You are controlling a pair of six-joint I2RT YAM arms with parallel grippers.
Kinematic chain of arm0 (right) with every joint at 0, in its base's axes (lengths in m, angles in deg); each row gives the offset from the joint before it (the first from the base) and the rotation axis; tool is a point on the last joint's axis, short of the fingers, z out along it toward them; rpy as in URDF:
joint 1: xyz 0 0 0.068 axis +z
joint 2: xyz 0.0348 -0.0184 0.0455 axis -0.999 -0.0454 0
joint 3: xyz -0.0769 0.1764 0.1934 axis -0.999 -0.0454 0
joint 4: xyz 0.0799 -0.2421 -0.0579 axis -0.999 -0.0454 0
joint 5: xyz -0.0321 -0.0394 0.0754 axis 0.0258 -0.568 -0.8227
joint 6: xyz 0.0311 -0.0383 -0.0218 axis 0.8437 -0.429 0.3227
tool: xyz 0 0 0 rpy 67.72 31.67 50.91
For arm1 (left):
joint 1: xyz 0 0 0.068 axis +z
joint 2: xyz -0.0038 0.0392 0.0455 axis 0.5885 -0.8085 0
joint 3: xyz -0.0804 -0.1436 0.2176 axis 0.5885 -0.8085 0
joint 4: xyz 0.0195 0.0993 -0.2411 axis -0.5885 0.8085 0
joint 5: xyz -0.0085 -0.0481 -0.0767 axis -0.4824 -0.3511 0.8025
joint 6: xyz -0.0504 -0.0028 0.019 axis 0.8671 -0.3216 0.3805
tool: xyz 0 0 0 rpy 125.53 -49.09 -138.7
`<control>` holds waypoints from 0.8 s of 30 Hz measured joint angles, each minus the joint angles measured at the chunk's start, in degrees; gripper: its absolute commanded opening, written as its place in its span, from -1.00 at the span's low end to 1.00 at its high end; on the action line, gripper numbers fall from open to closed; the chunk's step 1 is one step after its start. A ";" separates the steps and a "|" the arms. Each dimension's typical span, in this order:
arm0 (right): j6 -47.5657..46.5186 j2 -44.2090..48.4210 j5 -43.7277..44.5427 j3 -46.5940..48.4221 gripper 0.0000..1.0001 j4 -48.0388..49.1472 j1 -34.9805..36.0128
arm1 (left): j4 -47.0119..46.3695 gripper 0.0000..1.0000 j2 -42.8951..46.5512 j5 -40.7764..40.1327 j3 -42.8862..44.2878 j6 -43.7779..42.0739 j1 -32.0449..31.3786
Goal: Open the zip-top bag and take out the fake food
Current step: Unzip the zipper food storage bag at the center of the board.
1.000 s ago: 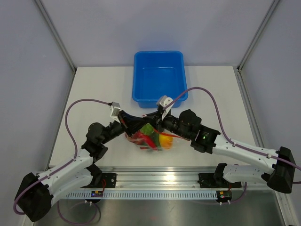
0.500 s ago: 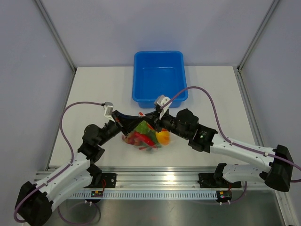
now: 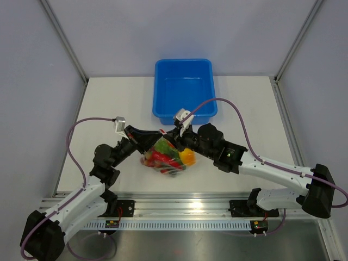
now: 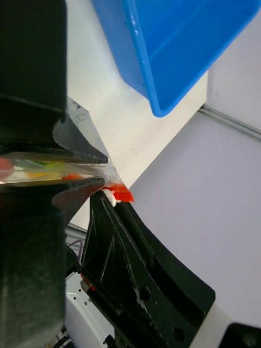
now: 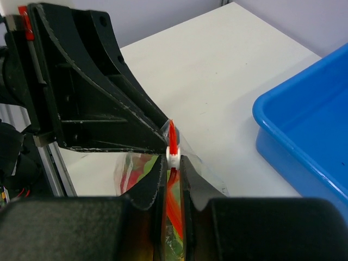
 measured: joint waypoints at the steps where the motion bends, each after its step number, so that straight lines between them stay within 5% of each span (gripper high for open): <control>1: 0.00 0.00 0.20 0.00 -1.00 -0.37 0.00 | -0.92 -0.46 -0.24 0.46 0.00 0.00 0.09; 17: 0.09 0.04 0.39 0.00 -1.00 -2.47 -0.02 | -10.49 -0.13 -0.35 4.76 0.02 -1.03 0.37; 24: 0.11 0.11 0.11 0.00 -1.00 -2.89 -0.02 | -10.97 0.16 -2.05 5.44 0.04 -1.75 0.37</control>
